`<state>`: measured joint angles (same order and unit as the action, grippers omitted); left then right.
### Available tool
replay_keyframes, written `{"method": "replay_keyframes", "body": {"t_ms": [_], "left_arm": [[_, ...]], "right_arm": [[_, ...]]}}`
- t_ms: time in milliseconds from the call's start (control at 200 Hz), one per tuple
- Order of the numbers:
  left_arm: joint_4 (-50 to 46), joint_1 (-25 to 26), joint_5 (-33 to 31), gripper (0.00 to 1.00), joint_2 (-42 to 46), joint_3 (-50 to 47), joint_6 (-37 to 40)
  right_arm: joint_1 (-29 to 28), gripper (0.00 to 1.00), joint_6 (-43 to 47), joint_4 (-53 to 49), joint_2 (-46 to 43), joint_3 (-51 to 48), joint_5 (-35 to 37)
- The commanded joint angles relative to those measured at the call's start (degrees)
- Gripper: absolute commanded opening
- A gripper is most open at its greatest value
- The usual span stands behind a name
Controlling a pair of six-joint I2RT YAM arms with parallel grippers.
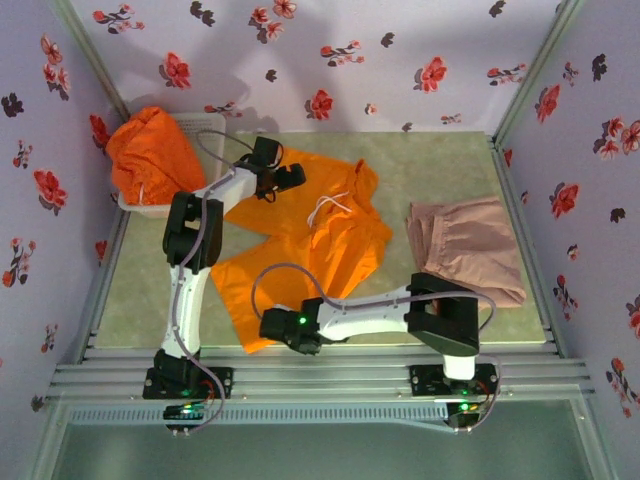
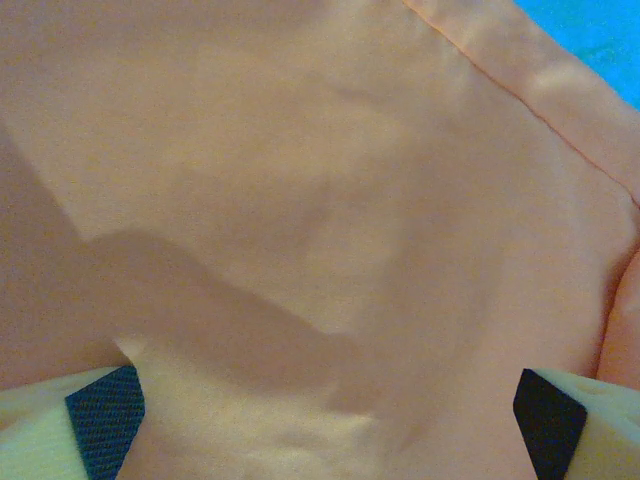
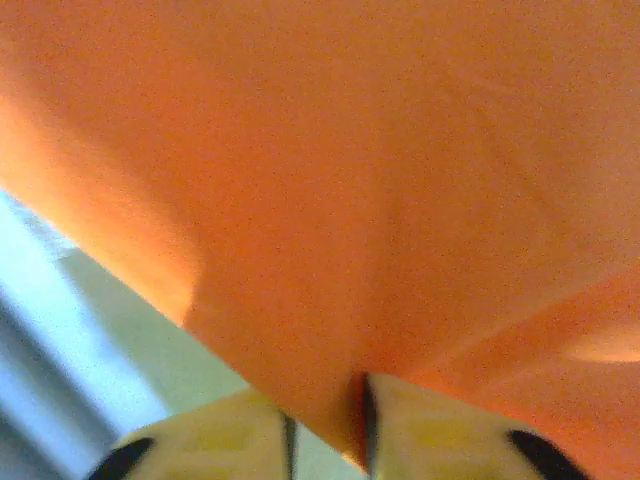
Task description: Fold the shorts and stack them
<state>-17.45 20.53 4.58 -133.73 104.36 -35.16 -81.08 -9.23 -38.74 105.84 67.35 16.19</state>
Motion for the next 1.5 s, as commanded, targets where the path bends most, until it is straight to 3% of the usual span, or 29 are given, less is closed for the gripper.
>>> {"method": "replay_keyframes", "body": {"t_ms": [0, 100, 175, 255, 305, 345, 515, 745, 945, 1155, 1495], "left_arm": [[-5.71, -1.48, -1.14, 0.99, -3.19, 0.22, 1.24], [-6.21, -1.51, -1.14, 0.99, -2.66, 0.39, 1.57], [-5.87, -1.54, -1.14, 0.99, -1.93, -0.28, 1.6], [-5.62, -1.55, -1.09, 0.99, -1.48, -0.72, 1.34], [-5.33, -1.5, -1.12, 0.99, -1.19, -1.18, 1.07], [-4.99, -1.55, -1.06, 0.99, -1.05, -1.57, 0.94], [-4.54, -1.52, -1.08, 0.99, -1.18, -2.62, 0.57], [-4.3, -1.55, -1.07, 0.99, -1.14, -4.1, 0.69], [-2.88, -1.52, -0.72, 0.99, -1.0, -5.93, 0.01], [-1.46, -1.54, -0.34, 0.99, -1.11, -7.45, -0.01], [-1.01, -1.68, -0.4, 0.99, -1.27, -8.11, 0.24]], "right_arm": [[0.67, 0.38, -2.56, 2.88, -6.02, -0.18, -12.12], [3.65, 0.57, -3.32, 5.59, -12.78, -1.97, -16.66], [8.86, 0.65, -4.77, 8.64, -19.02, -4.34, -17.65], [17.7, 0.77, -7.61, 9.54, -23.52, -4.58, -15.46], [24.19, 0.93, -10.09, 9.19, -24.27, -3.1, -14.9], [29.11, 0.98, -12.3, 8.21, -23.44, -1.1, -13.88], [45.21, 0.99, -16.52, 1.26, -10.21, 15.17, -10.58], [56.13, 0.99, -18.98, -6.71, 14.95, 42.48, -9.25], [57.7, 0.91, -16.34, -13.56, 30.91, 62.24, -10.15], [58.23, 0.75, -17.8, -14.51, 38.0, 70.24, -13.15], [59.82, 0.09, -18.55, -15.9, 42.87, 75.17, -13.34]]}}
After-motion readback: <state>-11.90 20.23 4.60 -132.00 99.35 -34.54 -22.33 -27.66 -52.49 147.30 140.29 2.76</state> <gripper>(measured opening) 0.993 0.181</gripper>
